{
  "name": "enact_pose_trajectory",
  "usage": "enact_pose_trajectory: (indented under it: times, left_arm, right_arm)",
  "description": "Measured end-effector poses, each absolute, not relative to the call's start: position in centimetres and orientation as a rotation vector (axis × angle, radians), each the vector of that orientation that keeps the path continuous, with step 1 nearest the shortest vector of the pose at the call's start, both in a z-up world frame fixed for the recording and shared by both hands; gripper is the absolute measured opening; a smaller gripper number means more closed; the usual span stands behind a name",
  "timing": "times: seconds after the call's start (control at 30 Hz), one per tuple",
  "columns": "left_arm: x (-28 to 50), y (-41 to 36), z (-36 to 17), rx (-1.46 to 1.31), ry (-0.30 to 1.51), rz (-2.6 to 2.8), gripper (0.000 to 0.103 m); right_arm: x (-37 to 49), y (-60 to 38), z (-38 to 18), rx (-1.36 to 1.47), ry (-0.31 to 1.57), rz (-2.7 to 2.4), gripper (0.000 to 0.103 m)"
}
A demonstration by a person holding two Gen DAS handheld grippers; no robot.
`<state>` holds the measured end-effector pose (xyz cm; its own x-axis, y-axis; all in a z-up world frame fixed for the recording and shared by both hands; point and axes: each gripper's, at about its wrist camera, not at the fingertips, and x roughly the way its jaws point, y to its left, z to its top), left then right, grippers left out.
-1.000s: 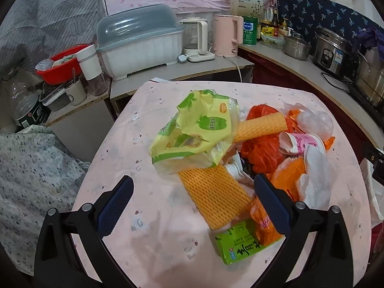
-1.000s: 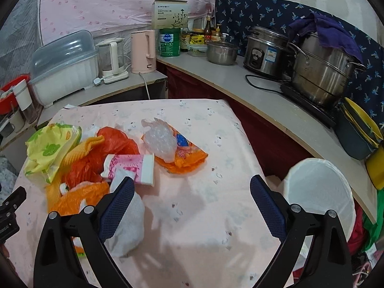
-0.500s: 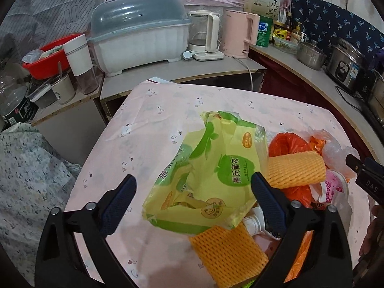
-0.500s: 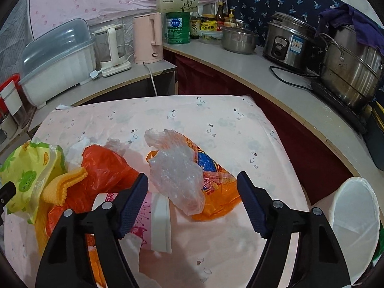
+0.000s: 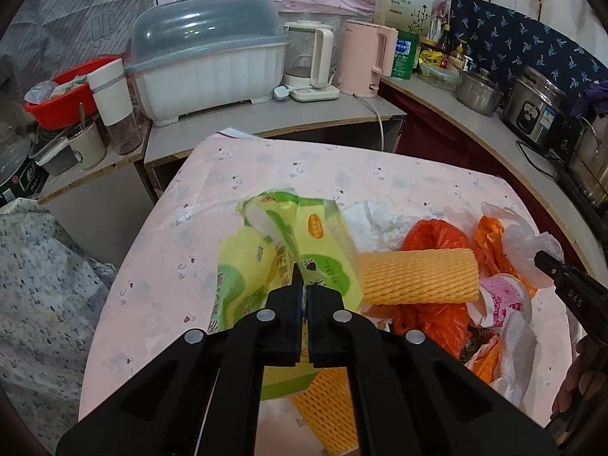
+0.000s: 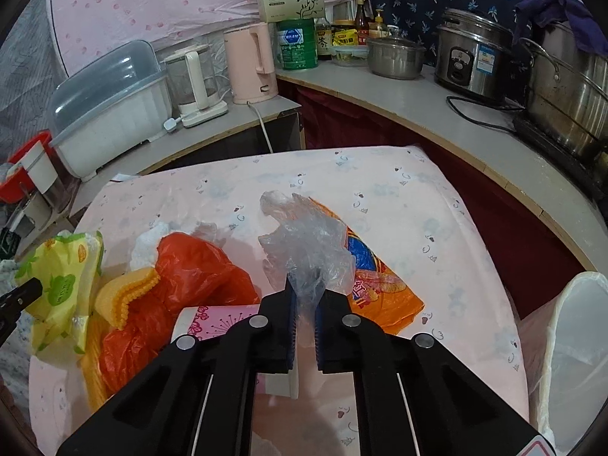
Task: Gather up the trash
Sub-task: 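Carry the wipes pack with the left tool while the right tool carries the clear bag to the bin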
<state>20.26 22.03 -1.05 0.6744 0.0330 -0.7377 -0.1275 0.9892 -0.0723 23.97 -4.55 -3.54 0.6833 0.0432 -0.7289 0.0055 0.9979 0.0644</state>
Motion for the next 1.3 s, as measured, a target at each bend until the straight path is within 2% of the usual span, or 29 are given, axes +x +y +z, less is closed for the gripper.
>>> enact_pose_trajectory:
  times: [0.3, 0.6, 0.87, 1.3]
  left_arm:
    - [17.2, 20.3, 4.5, -0.125, 0.716, 0.05, 0.001]
    - [13.3, 14.0, 8.7, -0.093, 0.643, -0.085, 0.001]
    - [10.4, 5.2, 9.9, -0.03, 0.631, -0.253, 0.001]
    - [7.9, -7.8, 8.8, 0.088, 0.656, -0.466, 0.001]
  right_arm:
    - [19.5, -6.9, 2.5, 0.091, 0.696, -0.001, 0.006]
    - [13.6, -11.2, 5.9, 0.118, 0.62, -0.072, 0.006]
    - [8.4, -18.2, 6.0, 0.184, 0.615, -0.181, 0.006]
    - [2.3, -28.0, 3.3, 0.28, 0.632, -0.354, 0.007]
